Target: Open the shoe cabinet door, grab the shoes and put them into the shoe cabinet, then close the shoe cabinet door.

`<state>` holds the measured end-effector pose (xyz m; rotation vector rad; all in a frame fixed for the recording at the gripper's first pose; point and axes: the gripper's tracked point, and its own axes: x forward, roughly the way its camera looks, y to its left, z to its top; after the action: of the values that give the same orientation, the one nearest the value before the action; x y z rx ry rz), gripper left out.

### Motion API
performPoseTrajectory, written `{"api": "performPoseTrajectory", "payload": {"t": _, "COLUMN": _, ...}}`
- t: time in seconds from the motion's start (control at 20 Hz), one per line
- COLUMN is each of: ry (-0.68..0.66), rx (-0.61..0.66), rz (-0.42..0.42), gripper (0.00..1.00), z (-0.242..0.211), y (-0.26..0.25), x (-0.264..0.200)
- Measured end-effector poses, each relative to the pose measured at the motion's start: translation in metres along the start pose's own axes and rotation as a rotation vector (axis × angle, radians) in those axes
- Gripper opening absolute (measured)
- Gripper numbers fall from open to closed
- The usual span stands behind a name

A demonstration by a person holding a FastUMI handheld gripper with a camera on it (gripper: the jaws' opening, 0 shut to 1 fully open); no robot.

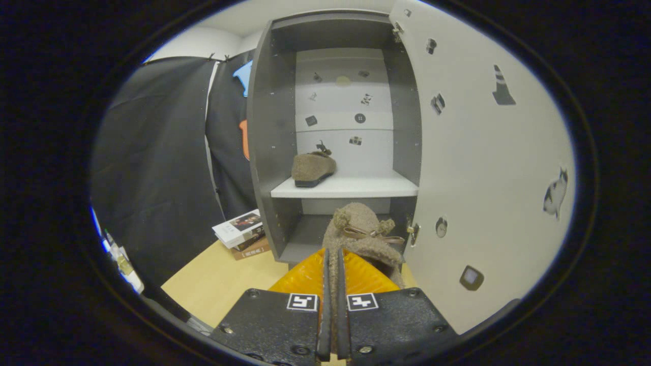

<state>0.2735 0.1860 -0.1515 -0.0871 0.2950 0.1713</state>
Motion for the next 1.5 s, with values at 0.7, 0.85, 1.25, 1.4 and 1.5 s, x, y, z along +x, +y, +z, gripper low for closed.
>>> {"api": "performPoseTrajectory", "payload": {"t": 0.7, "ry": -0.078, "rx": -0.144, "rz": -0.063, "gripper": 0.08, "z": 0.137, "y": 0.001, "x": 0.102}}
{"api": "performPoseTrajectory", "payload": {"t": 0.85, "ry": -0.04, "rx": -0.142, "rz": -0.146, "gripper": 0.08, "z": 0.14, "y": -0.022, "x": 0.153}}
{"api": "performPoseTrajectory", "payload": {"t": 1.25, "ry": -0.044, "rx": -0.317, "rz": -0.197, "gripper": 0.08, "z": 0.164, "y": -0.052, "x": 0.253}}
{"api": "performPoseTrajectory", "payload": {"t": 1.4, "ry": -0.037, "rx": -0.384, "rz": -0.23, "gripper": 0.09, "z": 0.164, "y": -0.059, "x": 0.272}}
{"api": "performPoseTrajectory", "payload": {"t": 1.5, "ry": -0.029, "rx": -0.397, "rz": -0.228, "gripper": 0.09, "z": 0.161, "y": -0.059, "x": 0.282}}
